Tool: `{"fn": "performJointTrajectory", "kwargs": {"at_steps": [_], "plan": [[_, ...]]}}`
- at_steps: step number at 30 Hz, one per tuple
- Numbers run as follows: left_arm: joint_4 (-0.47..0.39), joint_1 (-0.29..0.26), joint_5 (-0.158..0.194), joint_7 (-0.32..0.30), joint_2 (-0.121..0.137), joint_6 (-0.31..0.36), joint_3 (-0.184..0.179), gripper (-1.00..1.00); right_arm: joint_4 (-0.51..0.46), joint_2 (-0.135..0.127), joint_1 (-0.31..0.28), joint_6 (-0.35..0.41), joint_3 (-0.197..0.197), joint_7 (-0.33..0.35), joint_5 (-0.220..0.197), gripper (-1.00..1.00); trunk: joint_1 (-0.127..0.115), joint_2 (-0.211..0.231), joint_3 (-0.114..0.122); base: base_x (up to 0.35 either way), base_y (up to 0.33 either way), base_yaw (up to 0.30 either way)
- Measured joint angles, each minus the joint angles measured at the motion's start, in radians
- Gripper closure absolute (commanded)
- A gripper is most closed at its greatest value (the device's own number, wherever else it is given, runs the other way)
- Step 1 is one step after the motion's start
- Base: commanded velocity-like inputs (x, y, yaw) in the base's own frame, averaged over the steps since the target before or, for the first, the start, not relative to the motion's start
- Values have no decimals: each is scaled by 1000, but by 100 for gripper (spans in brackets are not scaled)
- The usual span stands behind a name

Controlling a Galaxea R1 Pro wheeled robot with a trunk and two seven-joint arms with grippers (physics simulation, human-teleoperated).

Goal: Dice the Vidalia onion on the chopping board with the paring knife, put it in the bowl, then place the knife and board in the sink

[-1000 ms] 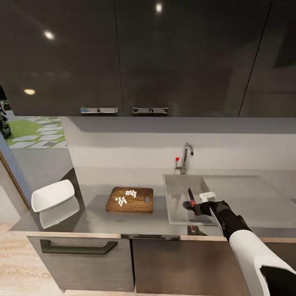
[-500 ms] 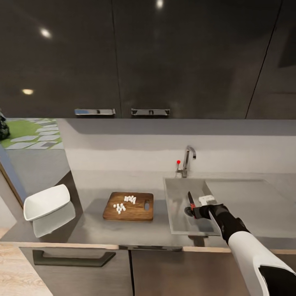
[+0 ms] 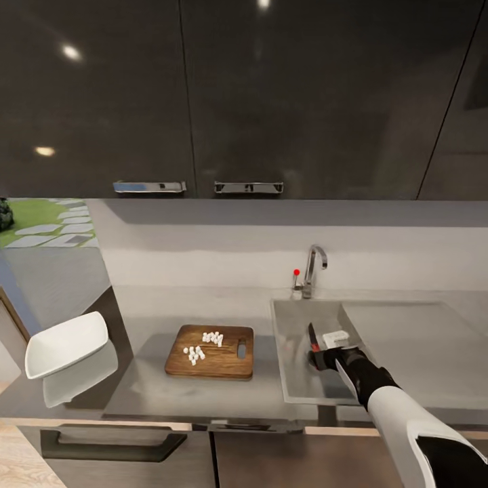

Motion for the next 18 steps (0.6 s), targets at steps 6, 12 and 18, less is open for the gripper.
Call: {"fn": "performJointTrajectory", "kwargs": {"at_steps": [6,12,18], "plan": [[0,0,0,0,0,-1,0,-100,6,7,0,-5,0,-14,0,-100,0,0,0,1,0,0],[0,0,0,0,0,-1,0,-100,5,6,0,-7,0,-14,0,-100,0,0,0,0,0,0],[0,0,0,0,0,-1,0,-100,-10,4,0,-10,-3,-9,0,-100,0,0,0,0,0,0]]}}
